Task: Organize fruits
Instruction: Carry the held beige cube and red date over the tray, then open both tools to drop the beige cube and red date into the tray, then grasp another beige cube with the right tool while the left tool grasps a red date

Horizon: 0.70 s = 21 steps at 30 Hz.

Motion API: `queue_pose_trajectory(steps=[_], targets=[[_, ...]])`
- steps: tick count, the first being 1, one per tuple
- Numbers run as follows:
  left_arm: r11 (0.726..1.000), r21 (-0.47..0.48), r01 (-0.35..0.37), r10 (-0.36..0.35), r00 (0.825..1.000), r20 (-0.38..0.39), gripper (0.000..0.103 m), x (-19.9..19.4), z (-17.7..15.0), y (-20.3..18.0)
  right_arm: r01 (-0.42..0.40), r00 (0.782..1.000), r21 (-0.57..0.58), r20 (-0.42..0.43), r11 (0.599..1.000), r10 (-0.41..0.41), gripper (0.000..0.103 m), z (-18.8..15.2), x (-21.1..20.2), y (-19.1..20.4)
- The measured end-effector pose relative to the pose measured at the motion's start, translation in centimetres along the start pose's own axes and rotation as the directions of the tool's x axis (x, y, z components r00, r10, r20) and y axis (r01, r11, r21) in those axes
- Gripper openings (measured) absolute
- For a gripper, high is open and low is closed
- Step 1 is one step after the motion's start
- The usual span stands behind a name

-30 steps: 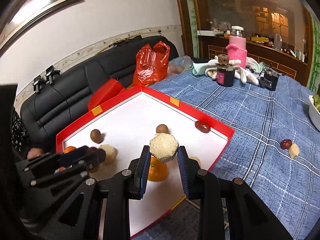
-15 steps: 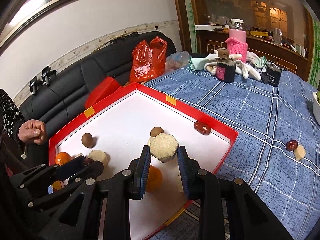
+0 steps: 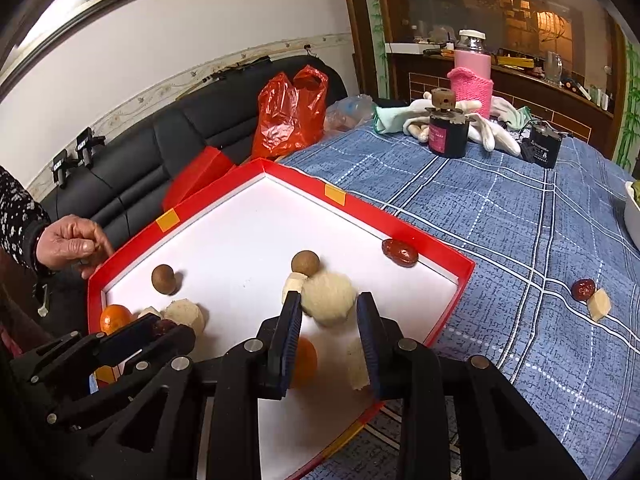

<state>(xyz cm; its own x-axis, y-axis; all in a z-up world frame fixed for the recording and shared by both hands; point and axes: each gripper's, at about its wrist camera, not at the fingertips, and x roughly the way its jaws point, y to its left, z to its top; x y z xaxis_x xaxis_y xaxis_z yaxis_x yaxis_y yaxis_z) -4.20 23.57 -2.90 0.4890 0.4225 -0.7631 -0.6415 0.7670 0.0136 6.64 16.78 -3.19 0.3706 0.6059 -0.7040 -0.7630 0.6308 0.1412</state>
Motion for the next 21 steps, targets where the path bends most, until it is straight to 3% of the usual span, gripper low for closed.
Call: queue_pose_trajectory(steps=[1, 2, 4, 6, 10, 13, 16, 19, 21], targets=[[1.0, 0.01, -0.018, 0.019, 1.0, -0.002, 0.027, 0.1, 0.1, -0.1, 0.0, 1.0, -0.003, -0.002, 1.0, 0.0, 0.031, 0.0, 0.0, 0.0], [0.999, 0.02, -0.029, 0.029, 1.0, -0.005, 0.049, 0.1, 0.1, -0.3, -0.005, 1.0, -0.007, 0.001, 1.0, 0.005, 0.036, 0.0, -0.2, 0.0], [0.999, 0.021, -0.035, 0.035, 0.999, -0.004, 0.081, 0.2, 0.0, -0.2, -0.004, 1.0, -0.012, 0.012, 1.0, 0.004, 0.053, 0.1, -0.7, 0.0], [0.999, 0.02, -0.039, 0.038, 0.999, 0.018, 0.081, -0.1, -0.1, -0.3, 0.005, 0.999, -0.014, 0.04, 1.0, -0.005, 0.063, 0.1, -1.6, -0.4], [1.0, 0.009, -0.026, 0.026, 0.998, 0.065, 0.081, -1.0, 0.1, -0.3, 0.051, 0.994, 0.019, 0.099, 0.999, -0.053, 0.063, -0.2, -4.2, -3.0], [1.0, -0.02, 0.015, -0.013, 0.994, 0.112, 0.081, -2.1, 0.3, -0.3, 0.131, 0.983, 0.065, 0.119, 0.989, -0.138, 0.063, -1.1, -6.2, -7.3], [0.994, -0.03, 0.107, -0.102, 0.985, 0.138, 0.081, -3.0, 0.6, -1.3, 0.226, 0.969, 0.149, 0.066, 0.963, -0.237, 0.063, -2.3, -6.6, -13.4], [0.989, 0.03, 0.143, -0.146, 0.979, 0.14, 0.081, -3.3, 0.5, -3.4, 0.279, 0.959, 0.196, -0.001, 0.94, -0.284, 0.061, -3.1, -5.9, -17.9], [0.984, 0.095, 0.15, -0.162, 0.977, 0.138, 0.081, -3.4, 0.4, -5.1, 0.284, 0.958, 0.2, -0.028, 0.938, -0.285, 0.05, -3.2, -5.3, -19.3]])
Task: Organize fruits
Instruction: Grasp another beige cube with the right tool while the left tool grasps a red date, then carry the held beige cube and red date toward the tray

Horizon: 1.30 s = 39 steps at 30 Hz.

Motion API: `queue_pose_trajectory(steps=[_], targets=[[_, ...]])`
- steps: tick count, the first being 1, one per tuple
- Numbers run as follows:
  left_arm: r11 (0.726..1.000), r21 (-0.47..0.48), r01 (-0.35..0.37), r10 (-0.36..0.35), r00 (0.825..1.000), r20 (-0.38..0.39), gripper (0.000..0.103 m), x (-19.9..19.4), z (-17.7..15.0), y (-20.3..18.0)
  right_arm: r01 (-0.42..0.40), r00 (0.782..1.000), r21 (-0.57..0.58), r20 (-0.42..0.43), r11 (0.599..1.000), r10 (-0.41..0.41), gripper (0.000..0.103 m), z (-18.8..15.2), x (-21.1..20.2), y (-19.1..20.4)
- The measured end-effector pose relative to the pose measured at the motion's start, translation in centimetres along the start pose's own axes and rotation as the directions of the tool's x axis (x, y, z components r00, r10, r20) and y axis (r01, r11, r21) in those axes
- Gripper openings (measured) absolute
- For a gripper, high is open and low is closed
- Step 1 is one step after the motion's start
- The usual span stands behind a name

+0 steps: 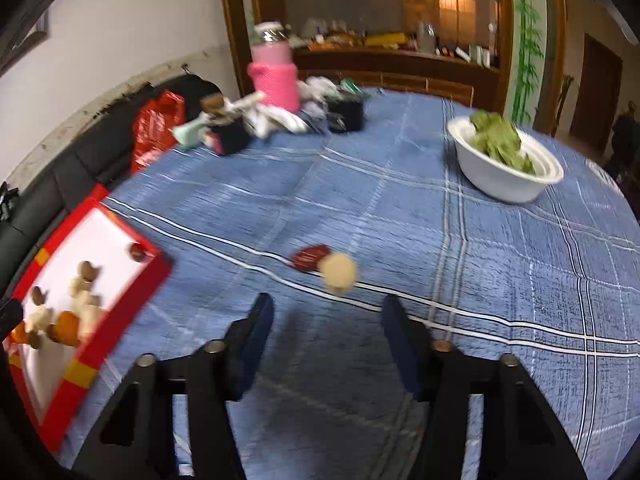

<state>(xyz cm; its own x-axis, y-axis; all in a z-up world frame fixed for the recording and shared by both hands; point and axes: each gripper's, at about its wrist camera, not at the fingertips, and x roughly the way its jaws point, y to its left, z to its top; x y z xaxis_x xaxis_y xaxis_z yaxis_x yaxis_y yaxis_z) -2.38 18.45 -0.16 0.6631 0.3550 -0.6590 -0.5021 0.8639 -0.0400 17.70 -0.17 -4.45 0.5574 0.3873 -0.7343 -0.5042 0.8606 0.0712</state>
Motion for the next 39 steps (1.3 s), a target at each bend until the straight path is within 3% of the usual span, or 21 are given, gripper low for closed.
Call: queue_pose_trajectory(steps=[7, 10, 11, 18, 22, 27, 33, 35, 36, 39], targets=[[0.998, 0.057, 0.033, -0.032, 0.999, -0.022, 0.081, 0.6, 0.4, -2.6, -0.009, 1.0, -0.017, -0.018, 1.0, 0.009, 0.049, 1.5, 2.2, 0.2], [0.996, 0.077, 0.053, -0.051, 0.998, -0.024, 0.081, 0.9, 0.7, -3.6, -0.011, 0.999, -0.007, -0.049, 1.0, 0.011, 0.034, 1.8, 3.5, 0.1], [0.995, 0.083, 0.058, -0.056, 0.998, -0.024, 0.081, 0.9, 0.8, -3.9, -0.01, 0.998, 0.004, -0.058, 1.0, 0.01, 0.024, 1.7, 3.9, -0.1], [0.985, 0.138, 0.109, -0.108, 0.994, -0.012, 0.081, 1.9, 1.8, -8.1, -0.016, 0.999, 0.062, -0.035, 0.998, 0.018, 0.023, 0.6, 1.9, -2.0], [0.958, 0.224, 0.178, -0.175, 0.984, -0.034, 0.08, 3.8, 2.7, -13.3, -0.017, 1.0, 0.12, 0.01, 0.993, 0.016, 0.024, -1.0, -1.3, -4.2], [0.929, 0.297, 0.222, -0.195, 0.974, -0.118, 0.079, 8.1, 3.3, -18.4, -0.054, 0.995, 0.213, 0.088, 0.976, 0.036, 0.024, -2.8, -4.2, -7.1], [0.923, 0.309, 0.23, -0.181, 0.967, -0.18, 0.064, 12.2, 3.6, -21.7, -0.092, 0.988, 0.226, 0.143, 0.97, 0.061, 0.024, -2.4, -5.2, -7.9], [0.918, 0.325, 0.227, -0.164, 0.964, -0.21, 0.047, 13.3, 3.1, -22.3, -0.102, 0.988, 0.232, 0.136, 0.967, 0.072, 0.024, -2.5, -4.9, -8.1], [0.919, 0.322, 0.227, -0.166, 0.964, -0.206, 0.046, 13.4, 2.9, -22.2, -0.104, 0.988, 0.233, 0.135, 0.967, 0.074, 0.024, -2.5, -4.9, -8.2], [0.922, 0.34, 0.186, -0.129, 0.975, -0.182, 0.021, 12.9, 2.9, -22.0, -0.114, 0.986, 0.238, 0.144, 0.965, 0.081, 0.023, -2.5, -5.1, -8.3]])
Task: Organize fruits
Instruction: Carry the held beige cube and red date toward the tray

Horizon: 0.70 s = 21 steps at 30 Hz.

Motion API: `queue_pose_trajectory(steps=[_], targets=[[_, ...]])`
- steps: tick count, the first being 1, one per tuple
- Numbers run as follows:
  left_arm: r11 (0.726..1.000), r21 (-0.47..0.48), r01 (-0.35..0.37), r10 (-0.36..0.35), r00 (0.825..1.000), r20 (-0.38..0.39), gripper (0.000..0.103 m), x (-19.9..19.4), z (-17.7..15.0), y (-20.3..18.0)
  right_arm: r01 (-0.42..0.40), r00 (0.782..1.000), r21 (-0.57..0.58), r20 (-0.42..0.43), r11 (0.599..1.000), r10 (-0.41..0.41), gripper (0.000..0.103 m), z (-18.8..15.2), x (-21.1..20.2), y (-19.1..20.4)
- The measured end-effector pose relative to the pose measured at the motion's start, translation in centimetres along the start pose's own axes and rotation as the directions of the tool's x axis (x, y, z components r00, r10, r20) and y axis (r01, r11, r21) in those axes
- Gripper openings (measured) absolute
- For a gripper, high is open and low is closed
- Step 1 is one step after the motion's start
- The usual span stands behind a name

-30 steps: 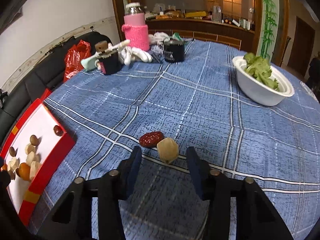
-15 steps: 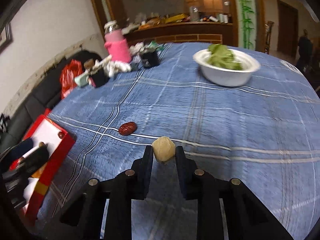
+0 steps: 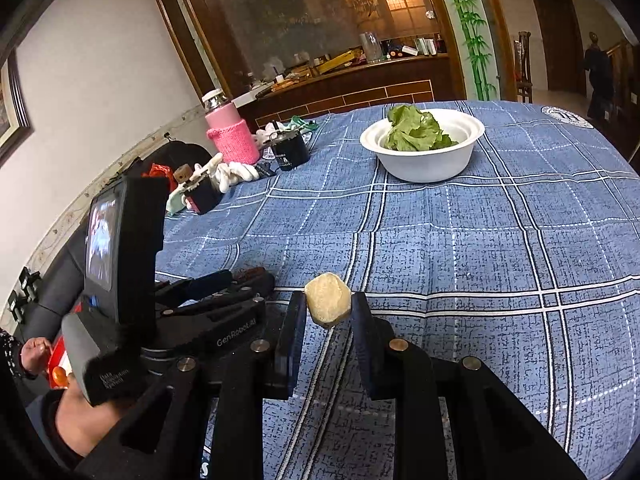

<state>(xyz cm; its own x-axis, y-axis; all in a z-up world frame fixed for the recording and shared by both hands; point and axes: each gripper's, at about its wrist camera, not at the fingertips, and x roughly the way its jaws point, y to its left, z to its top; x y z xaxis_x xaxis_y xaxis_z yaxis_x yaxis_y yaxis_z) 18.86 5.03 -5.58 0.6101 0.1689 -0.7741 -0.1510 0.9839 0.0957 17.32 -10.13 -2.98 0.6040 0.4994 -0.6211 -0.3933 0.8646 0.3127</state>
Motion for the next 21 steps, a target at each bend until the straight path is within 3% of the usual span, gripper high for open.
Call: queue_pose_trajectory(steps=[1, 3, 13, 21], targets=[[1.0, -0.001, -0.024, 0.024, 1.0, -0.003, 0.016, -0.1, 0.0, 0.3, -0.001, 1.0, -0.001, 0.004, 1.0, 0.001, 0.023, 0.0, -0.1, 0.0], [0.999, -0.036, 0.007, -0.008, 1.0, -0.017, 0.016, -0.5, -0.1, 1.1, -0.003, 1.0, -0.002, 0.006, 1.0, 0.003, 0.023, -0.1, -0.2, 0.1], [0.998, -0.063, 0.025, -0.023, 0.999, 0.031, 0.016, -6.9, -4.2, 2.8, 0.051, 0.999, -0.036, -0.006, 0.998, -0.051, 0.024, -0.5, -0.1, 1.2], [0.996, -0.062, 0.059, -0.055, 0.996, 0.064, 0.016, -10.6, -6.7, 2.6, 0.078, 0.997, -0.088, -0.004, 0.993, -0.079, 0.024, -4.0, -3.7, 4.2]])
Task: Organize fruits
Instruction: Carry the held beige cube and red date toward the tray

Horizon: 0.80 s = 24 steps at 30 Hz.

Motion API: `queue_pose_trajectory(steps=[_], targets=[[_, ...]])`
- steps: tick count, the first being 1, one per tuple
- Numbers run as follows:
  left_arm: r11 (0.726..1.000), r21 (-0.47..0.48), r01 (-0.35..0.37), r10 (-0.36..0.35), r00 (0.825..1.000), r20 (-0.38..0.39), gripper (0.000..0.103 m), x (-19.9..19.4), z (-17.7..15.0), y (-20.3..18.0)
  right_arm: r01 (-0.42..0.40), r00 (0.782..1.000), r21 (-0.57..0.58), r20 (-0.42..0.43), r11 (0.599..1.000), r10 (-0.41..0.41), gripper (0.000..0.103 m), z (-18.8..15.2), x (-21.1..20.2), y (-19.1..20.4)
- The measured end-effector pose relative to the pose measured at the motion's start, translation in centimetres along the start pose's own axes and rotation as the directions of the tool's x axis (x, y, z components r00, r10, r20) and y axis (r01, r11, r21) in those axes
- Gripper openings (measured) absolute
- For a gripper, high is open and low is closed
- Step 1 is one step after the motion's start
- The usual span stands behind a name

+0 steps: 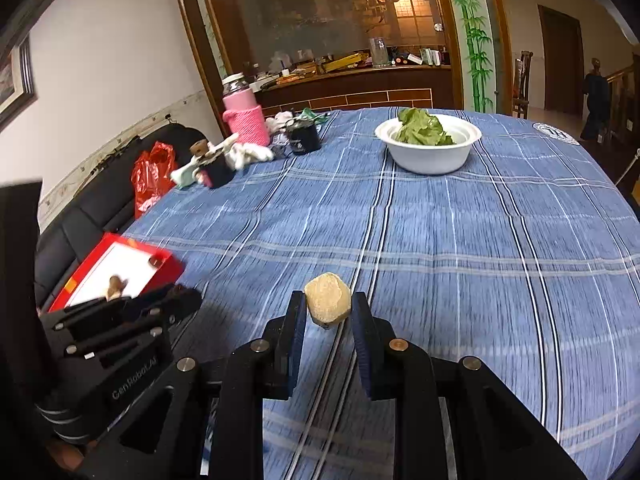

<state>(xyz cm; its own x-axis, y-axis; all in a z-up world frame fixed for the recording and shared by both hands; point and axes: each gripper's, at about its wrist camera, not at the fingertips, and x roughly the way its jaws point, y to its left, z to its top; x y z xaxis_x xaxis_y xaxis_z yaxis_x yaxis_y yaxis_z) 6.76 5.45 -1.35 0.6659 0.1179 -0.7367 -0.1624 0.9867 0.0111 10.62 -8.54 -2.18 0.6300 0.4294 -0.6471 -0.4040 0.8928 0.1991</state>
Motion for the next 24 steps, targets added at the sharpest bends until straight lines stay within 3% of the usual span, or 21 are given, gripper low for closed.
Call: queue_pose_trajectory(steps=[18, 24], targets=[[0.991, -0.112, -0.069, 0.078, 0.995, 0.07, 0.017, -5.9, -3.8, 5.8, -0.08, 0.997, -0.136, 0.006, 0.987, 0.082, 0.023, -3.0, -3.2, 9.0], [0.991, -0.119, -0.053, 0.062, 0.995, 0.081, 0.017, -6.7, -4.4, 6.4, -0.089, 0.996, -0.164, 0.017, 0.982, 0.093, 0.023, -3.5, -3.9, 10.8]])
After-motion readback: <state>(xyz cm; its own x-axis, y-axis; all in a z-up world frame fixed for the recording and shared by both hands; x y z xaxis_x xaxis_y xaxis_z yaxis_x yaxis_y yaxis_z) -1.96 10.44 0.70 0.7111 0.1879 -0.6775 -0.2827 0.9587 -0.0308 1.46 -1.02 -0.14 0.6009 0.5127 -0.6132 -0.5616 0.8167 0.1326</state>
